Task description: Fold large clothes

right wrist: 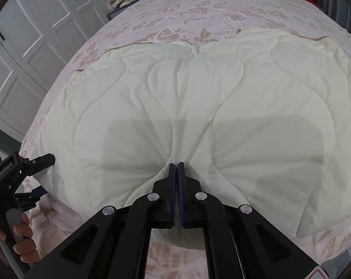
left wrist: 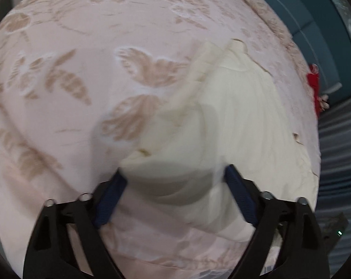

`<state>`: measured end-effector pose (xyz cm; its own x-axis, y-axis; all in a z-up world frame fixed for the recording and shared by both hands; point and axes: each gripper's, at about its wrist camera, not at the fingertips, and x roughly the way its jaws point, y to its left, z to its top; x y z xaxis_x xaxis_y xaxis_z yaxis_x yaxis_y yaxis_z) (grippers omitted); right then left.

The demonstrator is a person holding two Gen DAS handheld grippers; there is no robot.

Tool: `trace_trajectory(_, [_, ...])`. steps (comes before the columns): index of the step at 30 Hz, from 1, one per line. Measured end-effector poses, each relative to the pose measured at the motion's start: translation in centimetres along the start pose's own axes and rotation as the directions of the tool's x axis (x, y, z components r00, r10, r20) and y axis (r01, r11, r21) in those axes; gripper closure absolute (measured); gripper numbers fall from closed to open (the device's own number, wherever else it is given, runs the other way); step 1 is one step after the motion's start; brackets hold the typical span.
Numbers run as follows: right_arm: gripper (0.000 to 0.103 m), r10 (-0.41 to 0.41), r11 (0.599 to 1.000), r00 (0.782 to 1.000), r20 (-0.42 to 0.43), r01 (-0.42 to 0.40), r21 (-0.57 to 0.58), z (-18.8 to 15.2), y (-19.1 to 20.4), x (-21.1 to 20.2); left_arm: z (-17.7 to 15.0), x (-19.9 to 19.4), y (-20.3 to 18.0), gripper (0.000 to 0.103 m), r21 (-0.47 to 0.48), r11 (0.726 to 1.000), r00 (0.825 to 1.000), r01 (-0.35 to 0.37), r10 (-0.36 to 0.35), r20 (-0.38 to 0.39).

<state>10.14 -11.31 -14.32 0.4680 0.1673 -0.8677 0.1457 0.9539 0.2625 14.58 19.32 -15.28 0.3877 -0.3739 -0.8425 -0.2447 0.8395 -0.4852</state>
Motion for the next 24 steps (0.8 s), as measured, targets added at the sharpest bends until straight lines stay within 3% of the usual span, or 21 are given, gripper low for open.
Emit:
trace_trajectory(2, [0.102,0.012,1.000,1.000,-0.006,-0.012,0.006,0.1,-0.3,0.2,0.0,-0.1,-0.7,0.041,0.008,1.000,1.000,0.023,-0.023,-0.010])
trace_trajectory(4, [0.103,0.027,0.999,1.000,-0.015,-0.027,0.017,0.3,-0.6,0.1,-0.1,-0.4,-1.1,0.066,0.017,0.998,0.999,0.053,-0.053,-0.010])
trace_trajectory(7, [0.103,0.053,0.997,0.998,-0.021,-0.052,0.050,0.7,-1.0,-0.6,-0.1,-1.8,-1.5,0.082,0.028,0.996,0.996,0.090,-0.091,0.010])
trace_trajectory(14, [0.103,0.091,0.993,0.995,-0.034,-0.089,0.072,0.4,-1.0,-2.4,0.1,-5.7,-2.8,0.088,0.091,0.986,0.988,0.137,-0.143,0.065])
trace_trajectory(19, [0.103,0.161,0.984,0.982,-0.100,-0.152,0.093,0.1,0.2,-0.7,0.3,-8.2,-2.7,0.089,0.107,0.988,0.986,0.115,-0.127,0.111])
trace_trajectory(24, [0.101,0.100,0.995,0.989,-0.112,-0.098,0.021,0.1,3.4,1.6,-0.4,-10.3,-4.8,0.089,0.185,0.974,0.980,0.131,-0.156,0.127])
